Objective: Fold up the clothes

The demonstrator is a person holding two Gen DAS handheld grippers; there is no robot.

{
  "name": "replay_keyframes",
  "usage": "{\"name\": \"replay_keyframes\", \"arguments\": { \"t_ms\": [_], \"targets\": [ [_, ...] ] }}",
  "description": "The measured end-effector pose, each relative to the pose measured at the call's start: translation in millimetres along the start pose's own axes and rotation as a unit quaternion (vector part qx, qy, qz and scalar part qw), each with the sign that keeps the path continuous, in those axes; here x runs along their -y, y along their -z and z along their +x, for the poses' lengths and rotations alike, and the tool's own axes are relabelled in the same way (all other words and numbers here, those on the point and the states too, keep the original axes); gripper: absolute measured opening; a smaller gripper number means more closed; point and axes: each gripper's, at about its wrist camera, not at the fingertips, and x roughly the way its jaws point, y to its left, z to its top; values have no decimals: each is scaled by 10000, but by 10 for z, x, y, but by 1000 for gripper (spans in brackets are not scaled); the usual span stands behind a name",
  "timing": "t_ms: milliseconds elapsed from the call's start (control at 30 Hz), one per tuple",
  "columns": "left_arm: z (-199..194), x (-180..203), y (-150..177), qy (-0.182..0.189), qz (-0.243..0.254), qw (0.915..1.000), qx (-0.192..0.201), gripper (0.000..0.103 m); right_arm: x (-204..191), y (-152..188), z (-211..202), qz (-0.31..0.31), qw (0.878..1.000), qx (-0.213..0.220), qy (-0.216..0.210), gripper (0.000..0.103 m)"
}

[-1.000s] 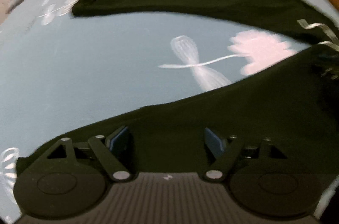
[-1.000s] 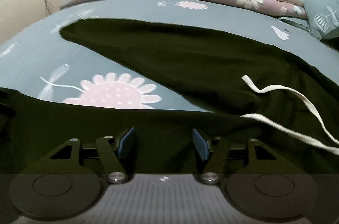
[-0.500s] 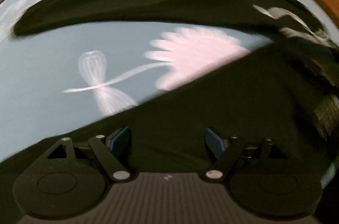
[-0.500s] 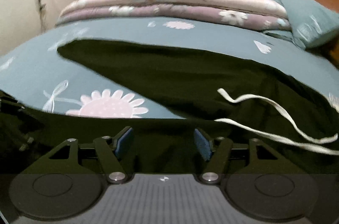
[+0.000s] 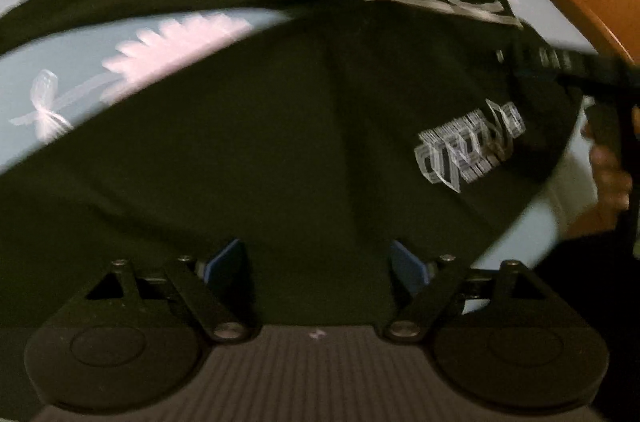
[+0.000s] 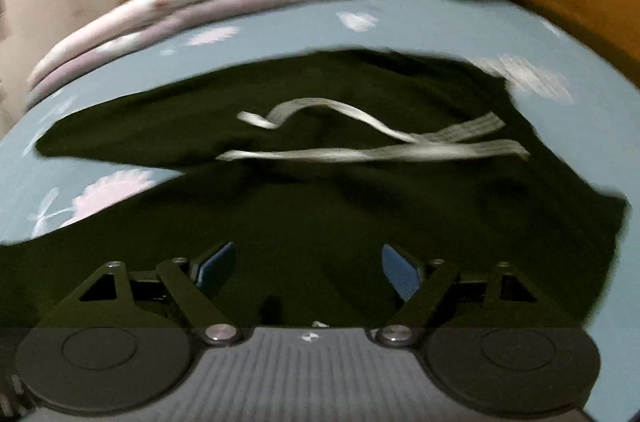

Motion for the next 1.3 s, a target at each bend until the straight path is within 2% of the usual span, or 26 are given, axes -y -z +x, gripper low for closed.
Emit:
{"name": "replay_keyframes", "arguments": {
  "t_ms": [67, 133, 200, 267, 300, 367, 433, 500, 567, 633, 667, 800, 867, 967, 1033, 1067, 1167, 1233, 1267, 1300],
  "targets": [
    [64, 115, 79, -148, 57, 9999, 10, 89, 226, 12, 69, 327, 9987, -353, 190, 85],
    [105, 227, 115, -390, 164, 9991, -7, 90, 447, 37, 84, 498, 9972, -438, 334, 84],
    [98, 302, 157, -443, 208, 9988, -87, 90, 603, 68, 4, 524, 9958, -357, 660, 84],
    [91, 351, 184, -397, 226, 9989, -105, 90, 787, 66, -133, 680, 9918, -102, 1080, 84],
    [93, 380, 197, -397, 247, 9988, -109, 90, 881, 57, -202, 830, 9905, 60, 1098, 84],
    [75, 402, 205, -378, 210, 9990, -71, 90, 1122, 43, -379, 1419, 9844, 449, 942, 84],
    [67, 431, 190, -321, 171, 9993, -7, 90, 1305, 47, -497, 1849, 9750, 754, 974, 83],
    [52, 479, 169, -324, 218, 9992, 84, 90, 1451, 66, -577, 2142, 9653, 999, 1114, 76],
    [87, 497, 167, -320, 279, 9991, 42, 90, 1516, 98, -598, 2326, 9636, 1013, 846, 67],
    [127, 494, 186, -321, 273, 9991, 15, 91, 1507, 107, -524, 2367, 9672, 814, 436, 67],
    [121, 506, 199, -336, 313, 9989, 53, 92, 1478, 111, -466, 2343, 9690, 691, 363, 67],
    [107, 486, 210, -290, 321, 9990, 90, 93, 1402, 112, -278, 2171, 9730, 361, 691, 67],
    [97, 457, 207, -212, 261, 9994, 111, 94, 1451, 106, -179, 2304, 9713, 221, 547, 66],
    [84, 437, 215, -146, 233, 9995, 136, 94, 1488, 113, -113, 2353, 9702, 82, 575, 63],
    [79, 437, 222, -133, 252, 9995, 153, 94, 1495, 120, -121, 2355, 9704, 111, 529, 61],
    [79, 436, 224, -124, 258, 9995, 163, 94, 1507, 118, -122, 2374, 9701, 143, 489, 57],
    [66, 414, 227, -74, 237, 9995, 178, 94, 1567, 112, -210, 2566, 9645, 439, 452, 51],
    [55, 390, 228, -18, 200, 9996, 195, 95, 1563, 103, -360, 2549, 9601, 878, 738, 50],
    [51, 378, 227, 8, 175, 9996, 206, 95, 1541, 93, -402, 2484, 9599, 1048, 773, 50],
    [53, 375, 224, 24, 156, 9997, 211, 96, 1523, 88, -418, 2423, 9618, 1101, 633, 50]
  ]
}}
